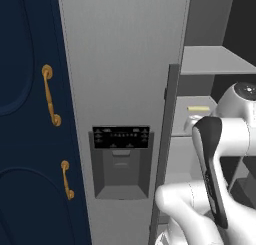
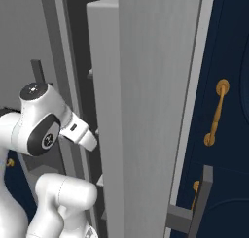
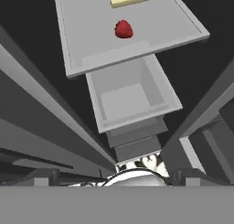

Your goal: Take the strawberry from the fridge and place it on top of the pancake, located on the dining counter.

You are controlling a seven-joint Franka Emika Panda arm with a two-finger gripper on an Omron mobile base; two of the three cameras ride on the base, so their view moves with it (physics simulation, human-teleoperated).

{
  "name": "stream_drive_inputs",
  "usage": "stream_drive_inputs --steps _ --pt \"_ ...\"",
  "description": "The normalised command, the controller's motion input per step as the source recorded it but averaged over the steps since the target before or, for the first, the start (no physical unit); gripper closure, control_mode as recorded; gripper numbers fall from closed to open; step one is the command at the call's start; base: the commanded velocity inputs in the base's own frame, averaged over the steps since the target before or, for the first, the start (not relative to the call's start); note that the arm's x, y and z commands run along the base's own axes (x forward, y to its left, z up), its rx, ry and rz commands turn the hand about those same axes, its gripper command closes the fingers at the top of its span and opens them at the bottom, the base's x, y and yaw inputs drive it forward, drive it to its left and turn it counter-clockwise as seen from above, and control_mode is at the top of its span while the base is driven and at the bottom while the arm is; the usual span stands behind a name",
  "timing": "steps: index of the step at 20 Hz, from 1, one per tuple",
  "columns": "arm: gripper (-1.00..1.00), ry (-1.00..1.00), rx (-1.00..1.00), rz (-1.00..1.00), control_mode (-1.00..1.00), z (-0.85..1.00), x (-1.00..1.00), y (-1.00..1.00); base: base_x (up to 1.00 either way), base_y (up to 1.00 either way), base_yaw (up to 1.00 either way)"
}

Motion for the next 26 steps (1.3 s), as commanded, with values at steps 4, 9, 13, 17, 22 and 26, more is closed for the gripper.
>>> stream_drive_inputs --steps 4,9,13,17,22,26 --pt "-1.0 -0.1 -0.14 0.22 -1.0 -0.09 0.22 -0.6 0.0 0.0 0.0" --pt "-1.0 0.0 -0.11 0.25 -1.0 0.0 0.33 -0.41 0.0 0.0 0.0" --pt "-1.0 0.0 -0.05 0.19 -1.0 0.0 0.56 -0.17 0.0 0.0 0.0" --pt "-1.0 0.0 0.0 0.18 -1.0 -0.02 0.6 -0.06 0.0 0.0 0.0" --pt "-1.0 0.04 -0.01 0.11 -1.0 -0.17 0.57 -0.16 0.0 0.0 0.0" --pt "-1.0 0.04 -0.06 0.06 -1.0 -0.32 0.53 -0.03 0.0 0.0 0.0"
